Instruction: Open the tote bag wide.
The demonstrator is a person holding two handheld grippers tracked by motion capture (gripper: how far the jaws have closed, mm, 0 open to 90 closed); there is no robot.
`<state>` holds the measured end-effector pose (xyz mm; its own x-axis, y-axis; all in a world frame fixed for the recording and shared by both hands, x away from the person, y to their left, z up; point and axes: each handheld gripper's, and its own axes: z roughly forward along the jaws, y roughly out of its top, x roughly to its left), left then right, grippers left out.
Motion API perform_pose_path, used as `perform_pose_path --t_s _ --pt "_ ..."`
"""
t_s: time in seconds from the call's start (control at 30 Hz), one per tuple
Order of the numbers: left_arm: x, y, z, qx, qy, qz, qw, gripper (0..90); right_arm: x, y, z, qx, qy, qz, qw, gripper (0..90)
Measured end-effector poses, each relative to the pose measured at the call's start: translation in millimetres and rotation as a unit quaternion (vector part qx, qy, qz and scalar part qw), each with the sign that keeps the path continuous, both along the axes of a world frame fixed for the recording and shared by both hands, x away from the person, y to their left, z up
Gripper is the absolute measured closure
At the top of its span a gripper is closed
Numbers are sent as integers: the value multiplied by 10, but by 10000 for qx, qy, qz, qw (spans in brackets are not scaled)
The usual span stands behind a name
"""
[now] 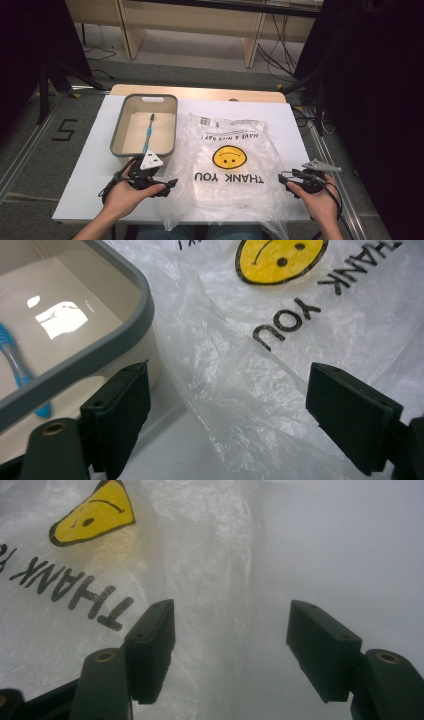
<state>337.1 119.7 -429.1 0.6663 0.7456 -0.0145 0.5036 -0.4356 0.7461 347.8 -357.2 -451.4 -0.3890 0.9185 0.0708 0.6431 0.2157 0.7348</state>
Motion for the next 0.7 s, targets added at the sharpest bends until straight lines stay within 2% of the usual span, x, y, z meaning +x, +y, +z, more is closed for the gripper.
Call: perform_pose_path --t_s 0.03,0.2,0.37,0.4,0.5,0.57,0.6,0.7 --pt "10 -20 -19 63 18 27 10000 177 0 0 0 0 0 0 10000 378" --pt "56 -64 -127 402 394 55 9984 184 40 -15 -41 -13 60 -95 9999 419" --pt "109 -48 -229 470 675 255 9963 251 90 -11 -96 -50 186 -99 9998 471" --pt "118 -48 -244 469 698 286 9960 319 105 -5 -115 -44 282 -99 9995 522" --pt "143 -45 -275 516 720 297 9956 431 117 4 -126 -27 353 -43 9994 612" --pt "160 -54 -289 537 722 282 9955 463 118 6 -131 -46 363 -44 9993 647" --pt "169 -61 -297 567 710 247 9956 530 122 8 -141 -64 426 -39 9991 696" --pt "185 -91 -322 683 738 138 9948 574 122 8 -158 -59 503 -23 9987 735"
